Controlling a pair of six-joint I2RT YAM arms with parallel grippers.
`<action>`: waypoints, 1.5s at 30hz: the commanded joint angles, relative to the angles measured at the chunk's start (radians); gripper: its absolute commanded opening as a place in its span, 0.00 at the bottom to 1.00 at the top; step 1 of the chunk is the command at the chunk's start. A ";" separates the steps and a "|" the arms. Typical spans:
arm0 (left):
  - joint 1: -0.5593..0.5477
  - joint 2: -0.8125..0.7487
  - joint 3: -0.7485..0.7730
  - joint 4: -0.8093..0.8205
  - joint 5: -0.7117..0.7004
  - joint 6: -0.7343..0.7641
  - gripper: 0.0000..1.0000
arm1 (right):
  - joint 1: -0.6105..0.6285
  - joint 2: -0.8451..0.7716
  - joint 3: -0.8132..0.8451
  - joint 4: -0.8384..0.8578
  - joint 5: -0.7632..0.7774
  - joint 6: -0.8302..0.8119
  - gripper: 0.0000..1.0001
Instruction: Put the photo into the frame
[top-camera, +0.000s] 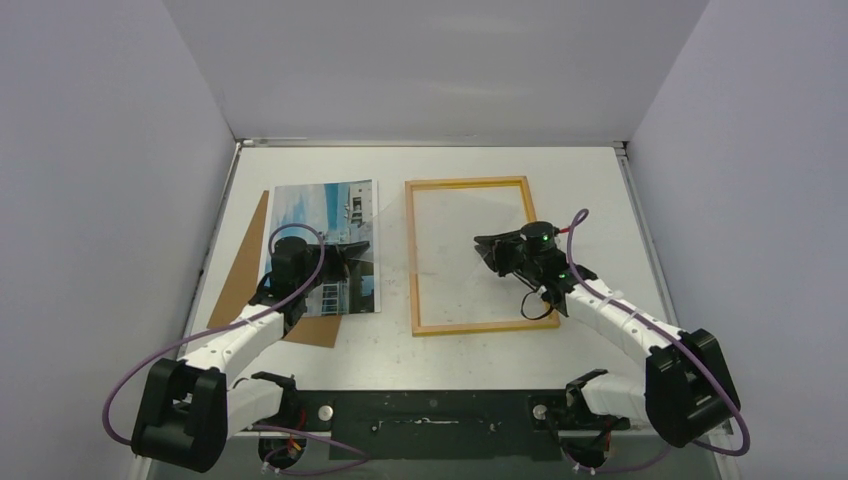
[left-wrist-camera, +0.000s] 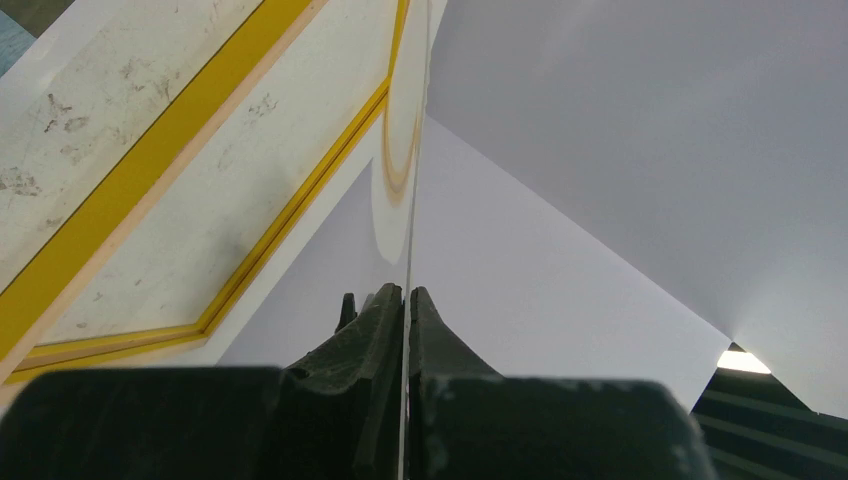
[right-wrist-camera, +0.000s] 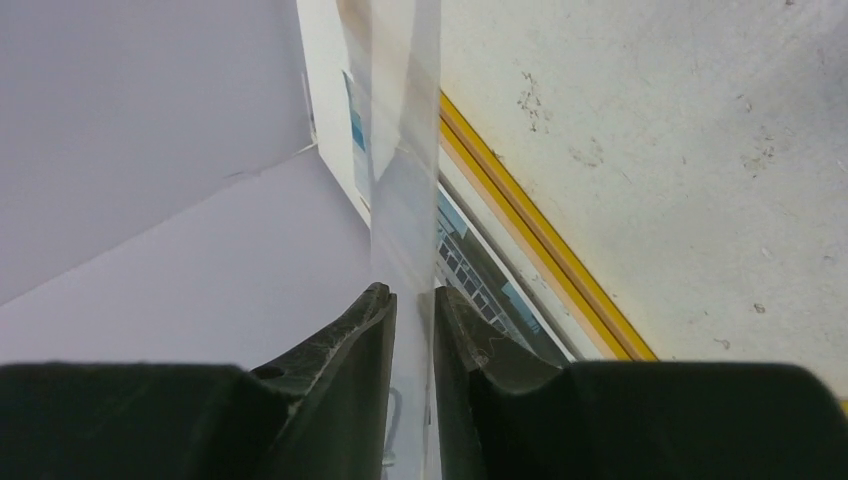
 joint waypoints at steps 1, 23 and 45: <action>0.004 -0.031 0.007 0.038 0.027 -0.015 0.00 | -0.011 0.047 -0.015 0.174 -0.014 0.042 0.21; 0.019 0.012 0.301 -0.693 -0.063 0.649 0.82 | -0.149 0.055 0.558 -0.331 -0.027 -0.758 0.00; -0.174 0.782 0.945 -0.908 -0.089 1.290 0.65 | -0.209 0.076 1.058 -1.017 -0.216 -1.361 0.00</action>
